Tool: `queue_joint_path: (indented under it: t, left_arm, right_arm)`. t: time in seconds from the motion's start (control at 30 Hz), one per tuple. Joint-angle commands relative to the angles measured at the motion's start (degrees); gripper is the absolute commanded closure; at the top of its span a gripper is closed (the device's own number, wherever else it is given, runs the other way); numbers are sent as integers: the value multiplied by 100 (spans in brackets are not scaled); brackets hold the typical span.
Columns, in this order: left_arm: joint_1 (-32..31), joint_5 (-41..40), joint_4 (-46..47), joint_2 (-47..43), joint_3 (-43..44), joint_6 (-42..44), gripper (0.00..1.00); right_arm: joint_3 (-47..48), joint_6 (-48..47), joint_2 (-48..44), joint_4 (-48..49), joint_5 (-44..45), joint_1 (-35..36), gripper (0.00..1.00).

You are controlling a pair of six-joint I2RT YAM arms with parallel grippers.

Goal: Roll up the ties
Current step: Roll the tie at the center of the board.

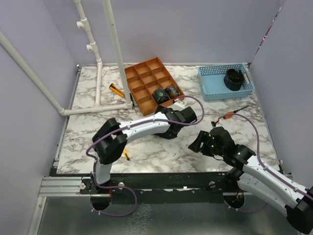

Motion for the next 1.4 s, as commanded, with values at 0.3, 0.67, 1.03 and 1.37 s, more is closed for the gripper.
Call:
queue_joint_path:
  t: [0.3, 0.67, 1.03, 1.37]
  left_arm:
    - [2503, 3442, 2985, -3832, -2793, 825, 1]
    - [4064, 5354, 3848, -4079, -3874, 905, 1]
    - [4161, 5528, 4085, -3680, -4015, 679, 1]
    - [4150, 6256, 4682, -3291, -4260, 680, 1]
  right_arm:
    - [1700, -214, 2574, 1571, -334, 576, 23]
    - [4162, 92, 5542, 1204, 278, 873, 22]
    - [3706, 214, 5849, 1031, 658, 780, 26]
    - [3079, 175, 5567, 1334, 573, 577, 29]
